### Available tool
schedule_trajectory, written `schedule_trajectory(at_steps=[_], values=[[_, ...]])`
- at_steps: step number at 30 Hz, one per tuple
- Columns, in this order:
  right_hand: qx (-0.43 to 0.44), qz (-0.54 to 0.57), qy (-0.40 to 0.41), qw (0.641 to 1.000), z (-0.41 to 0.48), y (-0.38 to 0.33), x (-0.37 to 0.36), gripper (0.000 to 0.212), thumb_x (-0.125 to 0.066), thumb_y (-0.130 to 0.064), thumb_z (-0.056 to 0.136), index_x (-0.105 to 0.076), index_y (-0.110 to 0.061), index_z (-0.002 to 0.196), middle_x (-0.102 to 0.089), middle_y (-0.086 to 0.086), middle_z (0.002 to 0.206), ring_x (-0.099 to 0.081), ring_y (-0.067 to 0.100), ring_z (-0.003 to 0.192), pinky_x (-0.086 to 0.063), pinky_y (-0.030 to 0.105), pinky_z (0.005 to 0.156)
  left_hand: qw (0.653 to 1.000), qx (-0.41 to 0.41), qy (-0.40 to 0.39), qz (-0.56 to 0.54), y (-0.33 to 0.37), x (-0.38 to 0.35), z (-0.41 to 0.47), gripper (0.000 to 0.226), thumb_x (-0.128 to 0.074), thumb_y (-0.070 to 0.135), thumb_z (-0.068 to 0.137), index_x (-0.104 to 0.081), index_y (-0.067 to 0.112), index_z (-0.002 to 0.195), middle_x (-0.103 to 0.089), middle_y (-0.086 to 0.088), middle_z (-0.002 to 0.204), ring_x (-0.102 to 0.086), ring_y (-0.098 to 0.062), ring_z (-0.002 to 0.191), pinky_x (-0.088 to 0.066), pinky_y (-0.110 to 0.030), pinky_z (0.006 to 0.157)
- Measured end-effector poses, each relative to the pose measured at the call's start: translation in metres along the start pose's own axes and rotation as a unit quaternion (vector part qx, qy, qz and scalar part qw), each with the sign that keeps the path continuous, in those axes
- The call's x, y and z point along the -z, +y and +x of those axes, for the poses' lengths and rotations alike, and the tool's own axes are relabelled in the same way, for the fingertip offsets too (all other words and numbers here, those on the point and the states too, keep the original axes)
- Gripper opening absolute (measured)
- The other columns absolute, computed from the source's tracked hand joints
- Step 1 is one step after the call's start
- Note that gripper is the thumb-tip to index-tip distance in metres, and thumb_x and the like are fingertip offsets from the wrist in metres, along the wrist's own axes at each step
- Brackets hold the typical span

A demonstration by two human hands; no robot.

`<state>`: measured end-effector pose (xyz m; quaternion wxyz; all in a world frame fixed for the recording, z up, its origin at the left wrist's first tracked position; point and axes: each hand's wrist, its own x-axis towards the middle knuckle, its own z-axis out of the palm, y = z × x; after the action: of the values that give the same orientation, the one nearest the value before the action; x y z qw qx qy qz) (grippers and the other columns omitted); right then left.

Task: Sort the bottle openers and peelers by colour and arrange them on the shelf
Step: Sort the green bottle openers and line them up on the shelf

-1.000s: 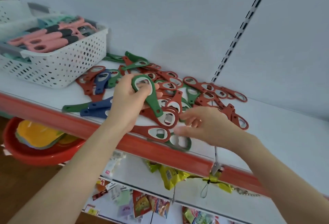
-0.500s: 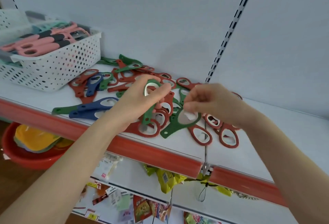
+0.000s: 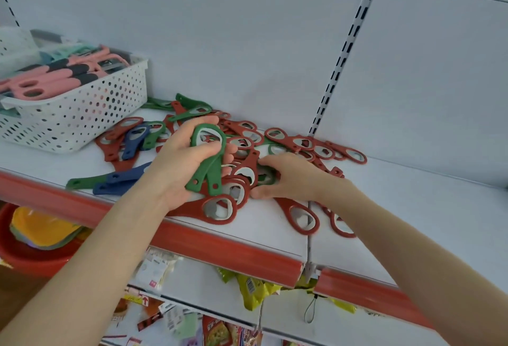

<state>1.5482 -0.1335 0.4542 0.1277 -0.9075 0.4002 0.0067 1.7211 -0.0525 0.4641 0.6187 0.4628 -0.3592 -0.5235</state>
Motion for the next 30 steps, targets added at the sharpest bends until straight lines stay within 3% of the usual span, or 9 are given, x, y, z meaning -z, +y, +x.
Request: schedule_trajectory(at_steps=[4, 6, 12, 14, 16, 21, 23, 27, 30], values=[[-0.019, 0.014, 0.001, 1.000, 0.001, -0.003, 0.006, 0.061, -0.066, -0.048, 0.079, -0.049, -0.014, 0.128, -0.057, 0.003, 0.122, -0.052, 0.020, 0.108, -0.043, 0.030, 0.090, 1.000, 0.011, -0.012, -0.012, 0.004, 0.002, 0.007, 0.040, -0.048, -0.004, 0.090, -0.058, 0.029, 0.111, -0.068, -0.014, 0.079, -0.060, -0.016, 0.060, -0.054, -0.027, 0.053], [-0.031, 0.031, 0.009, 0.999, 0.002, -0.006, 0.006, 0.062, -0.067, -0.044, 0.079, -0.048, -0.014, 0.130, -0.054, 0.002, 0.127, -0.051, 0.018, 0.113, -0.041, 0.027, 0.092, 1.000, 0.015, -0.017, -0.006, 0.005, 0.003, 0.011, 0.038, -0.047, -0.006, 0.090, -0.058, 0.026, 0.108, -0.067, -0.015, 0.079, -0.059, -0.016, 0.058, -0.052, -0.027, 0.051], [-0.046, 0.083, 0.089, 0.992, -0.007, 0.004, 0.022, 0.025, -0.057, -0.030, 0.090, -0.069, -0.010, 0.099, -0.066, 0.001, 0.089, -0.057, 0.012, 0.074, -0.045, 0.021, 0.067, 0.999, 0.030, -0.042, 0.017, 0.009, 0.011, 0.021, 0.024, -0.049, 0.004, 0.092, -0.058, 0.023, 0.104, -0.067, -0.012, 0.075, -0.058, -0.015, 0.057, -0.048, -0.027, 0.049], [-0.072, 0.131, 0.165, 0.975, -0.014, 0.010, 0.036, 0.030, -0.051, -0.028, 0.093, -0.067, -0.006, 0.084, -0.068, 0.004, 0.077, -0.062, 0.021, 0.069, -0.048, 0.028, 0.065, 0.998, 0.032, -0.039, 0.026, 0.010, 0.014, 0.026, 0.018, -0.050, 0.012, 0.093, -0.058, 0.024, 0.104, -0.066, -0.014, 0.079, -0.058, -0.016, 0.060, -0.048, -0.027, 0.050], [-0.085, 0.172, 0.228, 0.955, -0.020, 0.009, 0.052, 0.034, -0.047, -0.027, 0.096, -0.060, -0.006, 0.072, -0.065, -0.003, 0.066, -0.066, 0.025, 0.065, -0.049, 0.024, 0.058, 0.998, 0.042, -0.040, 0.029, 0.011, 0.014, 0.030, 0.015, -0.050, 0.021, 0.094, -0.059, 0.025, 0.105, -0.065, -0.014, 0.083, -0.058, -0.017, 0.063, -0.049, -0.029, 0.053], [-0.045, 0.264, 0.194, 0.944, -0.010, -0.030, 0.059, 0.033, -0.048, -0.026, 0.096, -0.057, -0.007, 0.070, -0.057, -0.006, 0.060, -0.052, 0.004, 0.047, -0.044, 0.015, 0.049, 0.975, 0.112, -0.190, -0.007, 0.015, -0.001, 0.032, 0.043, -0.050, 0.049, 0.081, -0.052, 0.016, 0.108, -0.063, -0.009, 0.086, -0.060, -0.018, 0.069, -0.053, -0.029, 0.057], [-0.032, 0.244, 0.205, 0.947, 0.004, -0.040, 0.049, 0.033, -0.050, -0.027, 0.095, -0.060, -0.008, 0.069, -0.055, -0.006, 0.059, -0.047, 0.003, 0.049, -0.041, 0.016, 0.052, 0.964, 0.121, -0.237, 0.001, 0.013, -0.008, 0.028, 0.036, -0.055, 0.038, 0.080, -0.056, 0.012, 0.106, -0.065, -0.007, 0.082, -0.062, -0.016, 0.068, -0.053, -0.028, 0.056], [-0.141, 0.163, 0.253, 0.943, 0.028, -0.018, 0.033, 0.037, -0.049, -0.030, 0.094, -0.062, 0.003, 0.082, -0.055, 0.006, 0.067, -0.048, 0.015, 0.061, -0.038, 0.024, 0.057, 0.976, 0.126, -0.179, -0.009, 0.004, -0.006, 0.029, 0.019, -0.049, 0.000, 0.091, -0.057, 0.002, 0.108, -0.068, -0.013, 0.078, -0.066, -0.016, 0.064, -0.054, -0.026, 0.054], [-0.244, 0.029, 0.105, 0.964, 0.031, 0.000, 0.019, 0.034, -0.055, -0.040, 0.089, -0.060, -0.007, 0.086, -0.059, 0.006, 0.078, -0.054, 0.021, 0.071, -0.040, 0.027, 0.056, 0.984, 0.105, -0.145, -0.021, 0.003, 0.000, 0.032, 0.026, -0.047, -0.004, 0.090, -0.056, 0.006, 0.112, -0.068, -0.017, 0.085, -0.066, -0.016, 0.063, -0.054, -0.027, 0.053]])
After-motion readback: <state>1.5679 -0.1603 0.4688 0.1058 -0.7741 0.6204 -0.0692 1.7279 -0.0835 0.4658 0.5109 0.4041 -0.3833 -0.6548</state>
